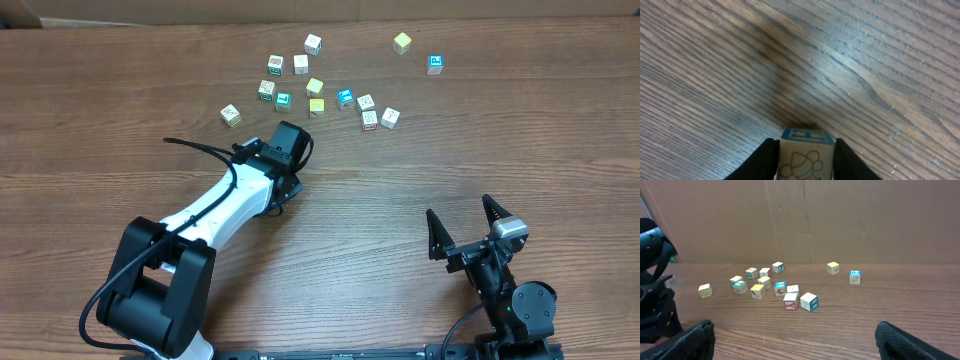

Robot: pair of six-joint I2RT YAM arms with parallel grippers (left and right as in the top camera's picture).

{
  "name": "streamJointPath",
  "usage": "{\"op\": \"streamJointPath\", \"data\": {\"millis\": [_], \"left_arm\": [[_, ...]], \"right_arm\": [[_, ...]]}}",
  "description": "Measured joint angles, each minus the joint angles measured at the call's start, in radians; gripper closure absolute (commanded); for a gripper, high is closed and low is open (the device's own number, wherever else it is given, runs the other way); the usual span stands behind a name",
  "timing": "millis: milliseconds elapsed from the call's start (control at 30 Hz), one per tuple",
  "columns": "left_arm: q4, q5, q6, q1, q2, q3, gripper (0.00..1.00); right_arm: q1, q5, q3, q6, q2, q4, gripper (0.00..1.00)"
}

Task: Form a circle
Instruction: 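Lower the blue-bordered block and open the left gripper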

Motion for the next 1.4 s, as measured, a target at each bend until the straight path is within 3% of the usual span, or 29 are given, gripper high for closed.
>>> {"op": "streamJointPath", "data": {"millis": [133,233,800,1067,1233,1400], "left_arm": [[0.0,0.0,-0.002,0.0,0.0,0.0,0.56],[0.001,0.0,-0.004,0.0,0.0,0.0,0.55],[0.001,0.004,-0.006,0.0,0.0,0.0,0.72],[-0.001,0.008,-0.006,0.011,0.0,0.0,0.72],[-0.001,0.008,-0.006,0.011,0.0,0.0,0.69],[-0.002,0.008,-0.006,0.013,0.0,0.0,0.55]], "right_arm": [[0.0,0.0,0.0,0.0,0.0,0.0,0.0],[0.0,0.0,0.0,0.0,0.0,0.0,0.0],[0.0,0.0,0.0,0.0,0.0,0.0,0.0],[0.0,0.0,0.0,0.0,0.0,0.0,0.0],[0.0,0.0,0.0,0.0,0.0,0.0,0.0],[0.0,0.0,0.0,0.0,0.0,0.0,0.0]]}}
